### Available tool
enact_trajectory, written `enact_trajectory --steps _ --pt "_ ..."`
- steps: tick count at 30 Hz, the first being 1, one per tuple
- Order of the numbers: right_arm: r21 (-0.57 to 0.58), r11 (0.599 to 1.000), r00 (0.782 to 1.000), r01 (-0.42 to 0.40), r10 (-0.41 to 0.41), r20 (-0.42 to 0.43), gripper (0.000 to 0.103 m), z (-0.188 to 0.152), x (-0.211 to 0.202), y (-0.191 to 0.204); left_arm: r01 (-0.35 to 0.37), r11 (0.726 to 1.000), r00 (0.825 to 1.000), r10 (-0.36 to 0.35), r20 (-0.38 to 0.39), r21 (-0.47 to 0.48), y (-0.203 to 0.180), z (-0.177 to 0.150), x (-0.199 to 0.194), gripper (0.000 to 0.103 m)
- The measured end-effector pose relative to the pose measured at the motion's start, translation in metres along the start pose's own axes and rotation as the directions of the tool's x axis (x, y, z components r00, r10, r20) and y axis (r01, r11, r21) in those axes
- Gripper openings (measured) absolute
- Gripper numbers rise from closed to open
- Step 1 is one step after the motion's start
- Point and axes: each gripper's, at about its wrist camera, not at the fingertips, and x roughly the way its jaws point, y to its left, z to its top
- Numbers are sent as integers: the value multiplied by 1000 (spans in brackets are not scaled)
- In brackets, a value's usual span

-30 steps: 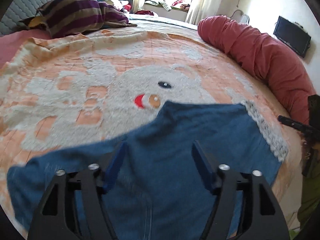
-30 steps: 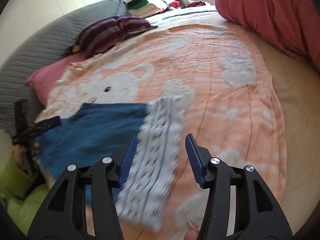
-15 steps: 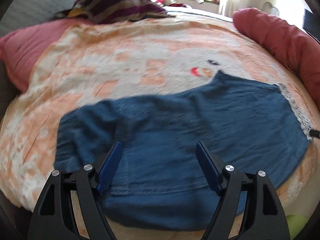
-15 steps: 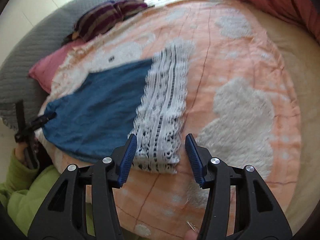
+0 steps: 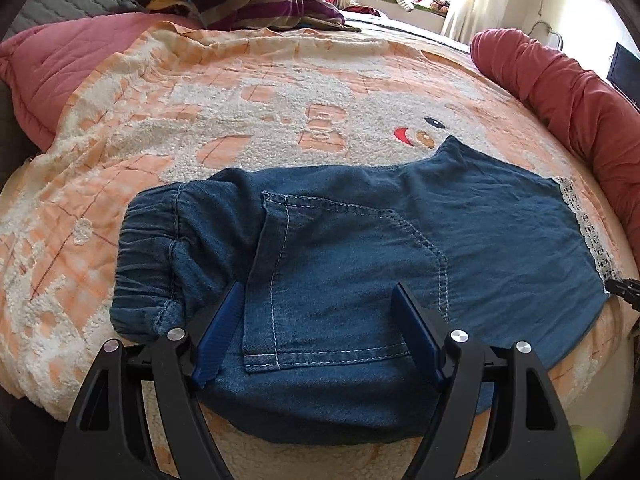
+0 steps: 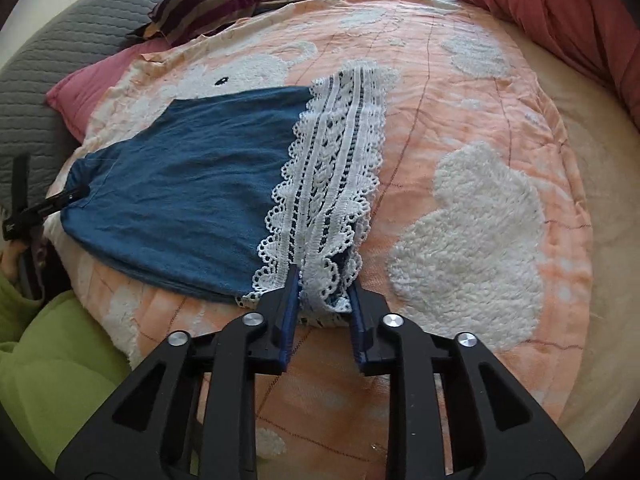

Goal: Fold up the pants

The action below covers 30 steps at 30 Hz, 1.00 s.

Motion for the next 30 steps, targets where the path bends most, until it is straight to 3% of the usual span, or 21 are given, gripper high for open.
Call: enact_trajectory --steps 7,9,11,15,18,24,28,30 --pt "-40 997 982 67 -59 177 38 21 -35 9 12 999 999 -14 35 46 -24 7 -19 76" --pt "-81 995 980 50 -33 194 44 28 -32 22 21 998 999 -24 44 65 -36 11 -22 90" --pt "-132 991 980 25 3 201 48 35 -24 39 45 995 998 -49 42 84 -49 15 -22 90" --pt "-220 975 983 -19 58 173 58 42 0 74 84 984 995 -91 35 156 -84 26 -21 91" --pt "-275 960 988 -44 82 130 64 42 20 95 100 976 995 -103 6 194 -105 30 -7 96" --pt "-298 950 989 -93 121 79 67 38 49 121 97 965 995 -87 -51 242 -122 23 25 96" --pt "-313 948 997 -50 63 31 69 33 67 126 60 969 994 -35 -108 242 -115 12 45 98" --pt "-295 954 999 -45 50 8 69 31 73 119 72 971 994 -49 -102 228 -108 8 45 99"
